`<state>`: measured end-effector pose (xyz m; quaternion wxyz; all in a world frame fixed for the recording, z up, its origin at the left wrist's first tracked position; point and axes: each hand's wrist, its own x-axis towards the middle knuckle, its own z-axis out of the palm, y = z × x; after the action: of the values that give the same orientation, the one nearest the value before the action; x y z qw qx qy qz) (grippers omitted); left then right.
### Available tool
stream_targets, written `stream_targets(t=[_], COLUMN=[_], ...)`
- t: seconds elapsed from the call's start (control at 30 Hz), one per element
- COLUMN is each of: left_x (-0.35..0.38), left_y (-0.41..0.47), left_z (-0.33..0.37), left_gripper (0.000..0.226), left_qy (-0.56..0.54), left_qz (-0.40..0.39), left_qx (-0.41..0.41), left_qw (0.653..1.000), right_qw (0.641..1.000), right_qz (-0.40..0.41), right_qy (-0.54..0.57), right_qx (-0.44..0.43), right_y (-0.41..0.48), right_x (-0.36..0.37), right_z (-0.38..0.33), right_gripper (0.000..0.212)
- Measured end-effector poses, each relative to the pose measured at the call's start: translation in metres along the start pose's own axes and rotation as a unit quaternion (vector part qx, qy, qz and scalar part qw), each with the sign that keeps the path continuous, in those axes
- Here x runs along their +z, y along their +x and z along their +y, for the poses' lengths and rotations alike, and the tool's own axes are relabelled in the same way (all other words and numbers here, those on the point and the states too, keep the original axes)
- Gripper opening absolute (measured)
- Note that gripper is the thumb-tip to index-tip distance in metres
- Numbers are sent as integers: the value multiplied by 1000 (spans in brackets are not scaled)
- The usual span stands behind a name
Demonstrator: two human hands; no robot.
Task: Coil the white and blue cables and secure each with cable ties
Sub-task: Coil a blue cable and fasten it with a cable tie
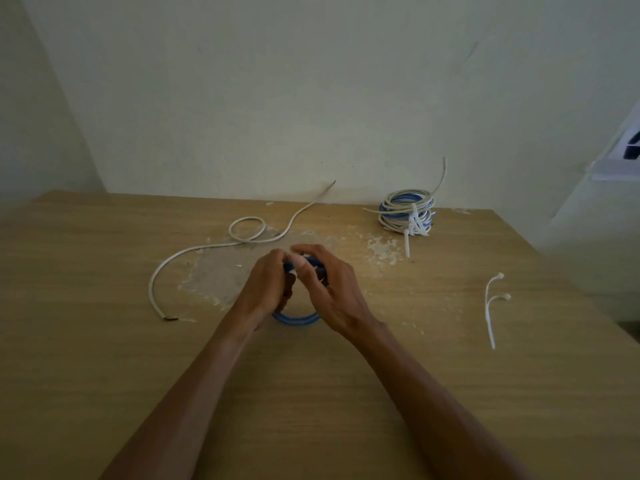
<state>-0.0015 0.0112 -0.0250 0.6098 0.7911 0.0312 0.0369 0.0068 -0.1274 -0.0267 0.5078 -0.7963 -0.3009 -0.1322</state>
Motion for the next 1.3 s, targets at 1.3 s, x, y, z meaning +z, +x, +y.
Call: stream_targets(t=[1.3], left_x=[39], left_y=[6], left_z=[-18], left_gripper=[51], left_qy=[-103], left_qz=[116], left_qx=[33], left_qw=[987], right_qw=[860], right_qz=[246], right_qy=[-231], right_qx=[384], right_y=[0], right_x=[-218], right_z=[104], right_gripper=[27])
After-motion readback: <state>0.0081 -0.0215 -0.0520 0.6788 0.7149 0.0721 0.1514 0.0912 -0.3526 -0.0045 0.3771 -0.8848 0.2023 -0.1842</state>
